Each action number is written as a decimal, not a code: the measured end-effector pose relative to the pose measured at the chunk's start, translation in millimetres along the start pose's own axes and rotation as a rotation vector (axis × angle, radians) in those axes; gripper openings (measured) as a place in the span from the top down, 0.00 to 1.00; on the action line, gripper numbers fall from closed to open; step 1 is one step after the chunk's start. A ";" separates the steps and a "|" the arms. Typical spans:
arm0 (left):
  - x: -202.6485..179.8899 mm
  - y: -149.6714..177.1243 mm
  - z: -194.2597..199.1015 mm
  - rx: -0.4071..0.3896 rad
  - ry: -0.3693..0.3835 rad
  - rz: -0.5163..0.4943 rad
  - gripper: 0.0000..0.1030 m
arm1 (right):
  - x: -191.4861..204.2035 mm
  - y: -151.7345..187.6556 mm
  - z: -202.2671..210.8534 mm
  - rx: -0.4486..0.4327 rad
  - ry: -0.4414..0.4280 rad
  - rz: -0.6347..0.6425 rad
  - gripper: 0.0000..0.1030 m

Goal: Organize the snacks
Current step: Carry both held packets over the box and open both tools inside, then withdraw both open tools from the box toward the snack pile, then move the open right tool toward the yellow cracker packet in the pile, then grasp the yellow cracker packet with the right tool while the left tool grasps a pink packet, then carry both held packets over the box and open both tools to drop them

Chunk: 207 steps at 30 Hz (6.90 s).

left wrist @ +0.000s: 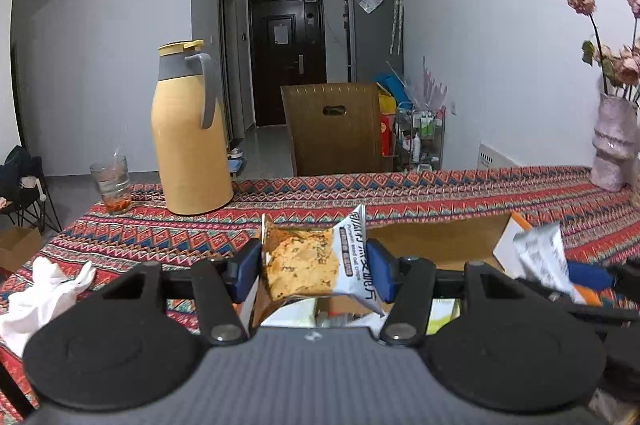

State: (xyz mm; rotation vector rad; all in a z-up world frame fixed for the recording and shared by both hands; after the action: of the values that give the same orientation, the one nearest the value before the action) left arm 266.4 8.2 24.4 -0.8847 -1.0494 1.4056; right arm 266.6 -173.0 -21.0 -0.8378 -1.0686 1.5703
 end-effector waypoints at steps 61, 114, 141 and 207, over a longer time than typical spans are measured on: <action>20.2 2.8 30.7 -0.051 -0.039 0.045 0.00 | -8.1 -7.8 31.3 -0.086 0.051 -0.002 0.00; 49.0 120.1 85.9 0.039 0.013 -0.001 0.00 | -15.5 90.4 86.4 0.157 0.102 -0.026 0.00; 50.9 120.0 85.7 0.042 0.022 0.011 0.00 | 42.8 101.5 74.3 0.204 -0.076 0.266 0.56; -28.6 121.8 87.9 0.212 0.072 -0.100 0.40 | -52.9 106.8 98.0 0.009 0.033 -0.209 0.56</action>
State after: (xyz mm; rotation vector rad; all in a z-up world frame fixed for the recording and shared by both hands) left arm 146.9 -28.8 -63.5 -0.7134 -0.8607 1.3626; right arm 153.0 -256.0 -84.5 -0.7192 -1.0881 1.3813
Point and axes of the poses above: each gripper's, at about its wrist camera, not at the fingertips, and z roughly against the way its jaws point, x to its left, y to its underside, the point moved 6 cm from there along -z, roughly the way its jaws point, and after that the axes turned 3 degrees about -x, right-handed, at the moved point
